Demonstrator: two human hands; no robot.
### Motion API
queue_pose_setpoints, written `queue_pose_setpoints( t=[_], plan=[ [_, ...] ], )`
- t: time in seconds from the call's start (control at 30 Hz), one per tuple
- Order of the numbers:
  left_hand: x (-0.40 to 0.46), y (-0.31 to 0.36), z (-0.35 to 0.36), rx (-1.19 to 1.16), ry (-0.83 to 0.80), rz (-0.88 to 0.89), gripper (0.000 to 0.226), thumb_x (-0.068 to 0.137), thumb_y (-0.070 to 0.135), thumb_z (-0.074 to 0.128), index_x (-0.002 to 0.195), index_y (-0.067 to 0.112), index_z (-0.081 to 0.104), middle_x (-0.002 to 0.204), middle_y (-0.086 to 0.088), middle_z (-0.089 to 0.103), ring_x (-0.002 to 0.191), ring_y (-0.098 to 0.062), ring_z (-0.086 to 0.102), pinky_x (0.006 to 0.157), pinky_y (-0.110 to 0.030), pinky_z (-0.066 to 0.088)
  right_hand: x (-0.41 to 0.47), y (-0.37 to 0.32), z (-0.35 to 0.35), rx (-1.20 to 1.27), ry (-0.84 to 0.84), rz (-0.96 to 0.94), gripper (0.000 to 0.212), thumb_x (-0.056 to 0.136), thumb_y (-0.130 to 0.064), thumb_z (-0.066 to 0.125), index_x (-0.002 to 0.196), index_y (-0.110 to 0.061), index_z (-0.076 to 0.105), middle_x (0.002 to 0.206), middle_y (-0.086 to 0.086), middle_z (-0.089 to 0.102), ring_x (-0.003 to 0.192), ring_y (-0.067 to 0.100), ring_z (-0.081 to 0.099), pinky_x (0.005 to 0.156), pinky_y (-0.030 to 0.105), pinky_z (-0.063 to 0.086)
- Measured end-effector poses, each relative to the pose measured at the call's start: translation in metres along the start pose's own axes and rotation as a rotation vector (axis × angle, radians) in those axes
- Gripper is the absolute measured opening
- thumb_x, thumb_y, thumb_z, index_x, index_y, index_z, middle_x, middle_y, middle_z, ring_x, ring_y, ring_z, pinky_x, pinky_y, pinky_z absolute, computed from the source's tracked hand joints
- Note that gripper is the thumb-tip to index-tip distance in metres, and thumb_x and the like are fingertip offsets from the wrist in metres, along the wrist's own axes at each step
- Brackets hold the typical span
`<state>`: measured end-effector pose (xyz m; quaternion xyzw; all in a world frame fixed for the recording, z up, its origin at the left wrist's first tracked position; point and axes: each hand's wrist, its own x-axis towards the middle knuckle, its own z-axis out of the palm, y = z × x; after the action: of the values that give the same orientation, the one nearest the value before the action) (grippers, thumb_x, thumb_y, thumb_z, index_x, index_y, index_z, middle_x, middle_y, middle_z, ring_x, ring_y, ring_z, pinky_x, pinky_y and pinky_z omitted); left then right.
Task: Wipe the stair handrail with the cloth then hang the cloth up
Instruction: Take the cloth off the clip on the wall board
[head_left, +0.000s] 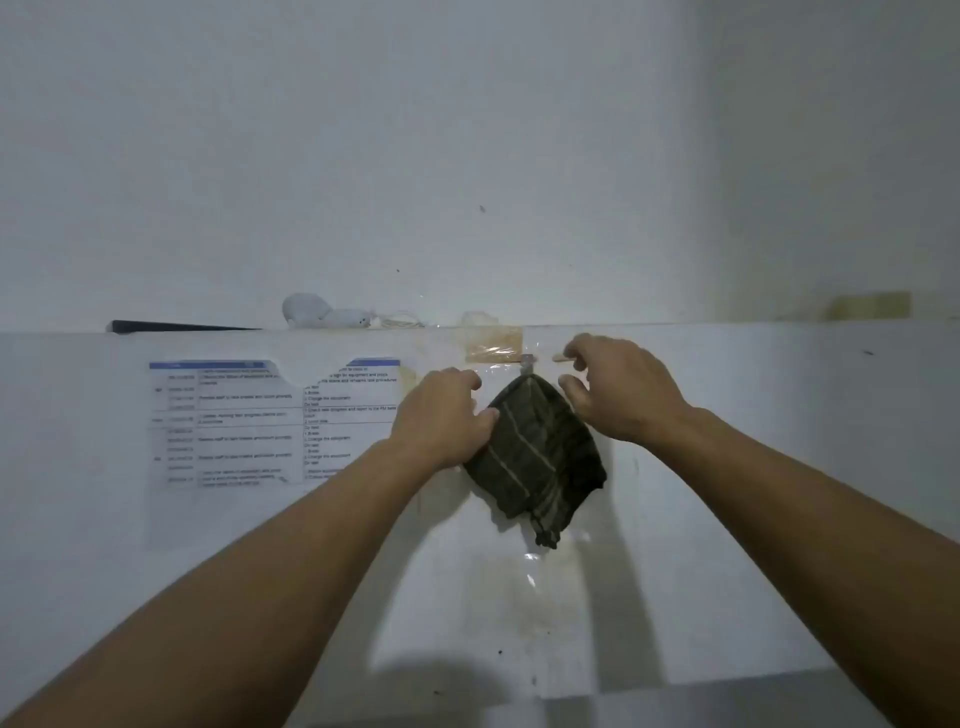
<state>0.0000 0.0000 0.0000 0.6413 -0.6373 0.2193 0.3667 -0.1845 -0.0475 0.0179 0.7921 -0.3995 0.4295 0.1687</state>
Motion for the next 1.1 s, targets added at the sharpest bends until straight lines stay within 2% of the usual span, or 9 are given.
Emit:
queue_pose_setpoints(
  t=[0.1, 0.2, 0.3, 0.37, 0.53, 0.73, 0.83, 0.93, 1.1],
  plan=[
    [0.004, 0.003, 0.015, -0.088, -0.039, -0.077, 0.041, 0.087, 0.031, 0.062, 0.123, 0.011, 0.057, 0.119, -0.007, 0.063, 0.105, -0.023, 0.06, 0.089, -0.038, 0.05, 0.0, 0.012, 0.018, 0.022, -0.122, 0.08, 0.035, 0.086, -0.036, 0.06, 0.116, -0.017, 0.055, 0.108, 0.004, 0.065, 0.091, 0.024, 0.061, 0.081, 0.042, 0.054],
    [0.01, 0.01, 0.027, -0.107, -0.032, -0.132, 0.032, 0.086, 0.03, 0.065, 0.113, 0.013, 0.062, 0.106, -0.003, 0.066, 0.093, -0.02, 0.061, 0.083, -0.035, 0.052, -0.003, 0.018, 0.036, 0.04, -0.215, 0.132, 0.027, 0.087, -0.031, 0.061, 0.107, -0.016, 0.051, 0.095, 0.005, 0.063, 0.079, 0.022, 0.058, 0.068, 0.035, 0.052],
    [0.018, 0.014, 0.031, -0.143, 0.005, -0.194, 0.015, 0.087, 0.021, 0.064, 0.098, 0.013, 0.07, 0.096, -0.004, 0.07, 0.085, -0.019, 0.063, 0.076, -0.033, 0.052, 0.0, 0.028, 0.048, 0.131, -0.189, 0.144, 0.025, 0.087, -0.023, 0.063, 0.107, -0.014, 0.05, 0.094, 0.007, 0.061, 0.077, 0.021, 0.056, 0.064, 0.033, 0.05],
    [0.022, 0.016, 0.027, -0.177, 0.043, -0.238, 0.014, 0.087, 0.017, 0.06, 0.092, 0.012, 0.072, 0.089, -0.005, 0.07, 0.081, -0.019, 0.063, 0.073, -0.032, 0.051, 0.003, 0.032, 0.047, 0.167, -0.144, 0.152, 0.021, 0.086, -0.017, 0.062, 0.106, -0.012, 0.055, 0.096, 0.007, 0.063, 0.077, 0.021, 0.054, 0.063, 0.031, 0.044],
    [0.023, 0.012, 0.0, -0.25, 0.145, -0.285, 0.008, 0.089, 0.017, 0.056, 0.085, 0.015, 0.062, 0.082, -0.002, 0.061, 0.08, -0.015, 0.058, 0.071, -0.03, 0.047, 0.015, 0.029, 0.028, 0.267, -0.002, 0.128, 0.022, 0.081, -0.013, 0.055, 0.098, -0.015, 0.068, 0.093, 0.007, 0.065, 0.08, 0.026, 0.055, 0.069, 0.03, 0.042],
    [-0.011, -0.006, -0.048, -0.126, 0.226, -0.334, 0.007, 0.094, 0.019, 0.053, 0.092, 0.014, 0.058, 0.091, -0.003, 0.059, 0.087, -0.017, 0.056, 0.077, -0.031, 0.042, 0.026, -0.007, 0.012, 0.426, -0.017, -0.074, 0.014, 0.087, -0.011, 0.056, 0.097, -0.018, 0.064, 0.092, 0.003, 0.06, 0.083, 0.021, 0.051, 0.072, 0.029, 0.039],
    [-0.045, -0.022, -0.079, -0.04, 0.244, -0.405, 0.006, 0.092, 0.018, 0.056, 0.089, 0.014, 0.059, 0.095, -0.006, 0.063, 0.092, -0.021, 0.059, 0.08, -0.033, 0.046, 0.026, -0.039, 0.017, 0.487, -0.047, -0.198, 0.013, 0.089, -0.015, 0.056, 0.099, -0.021, 0.062, 0.1, 0.007, 0.062, 0.093, 0.028, 0.054, 0.078, 0.032, 0.041],
    [-0.093, -0.038, -0.114, 0.037, 0.254, -0.496, 0.005, 0.09, 0.016, 0.061, 0.087, 0.013, 0.063, 0.099, -0.01, 0.067, 0.096, -0.024, 0.062, 0.086, -0.037, 0.051, 0.021, -0.079, 0.028, 0.551, -0.135, -0.342, 0.012, 0.089, -0.018, 0.06, 0.097, -0.026, 0.063, 0.107, 0.009, 0.065, 0.098, 0.03, 0.056, 0.083, 0.037, 0.046],
    [-0.179, -0.054, -0.171, 0.17, 0.193, -0.711, 0.009, 0.087, 0.015, 0.065, 0.094, 0.01, 0.069, 0.089, -0.007, 0.067, 0.087, -0.023, 0.063, 0.08, -0.034, 0.053, -0.004, -0.161, 0.054, 0.666, -0.325, -0.577, 0.014, 0.086, -0.017, 0.067, 0.1, -0.019, 0.069, 0.106, 0.012, 0.067, 0.093, 0.026, 0.057, 0.083, 0.031, 0.043]
  ],
)
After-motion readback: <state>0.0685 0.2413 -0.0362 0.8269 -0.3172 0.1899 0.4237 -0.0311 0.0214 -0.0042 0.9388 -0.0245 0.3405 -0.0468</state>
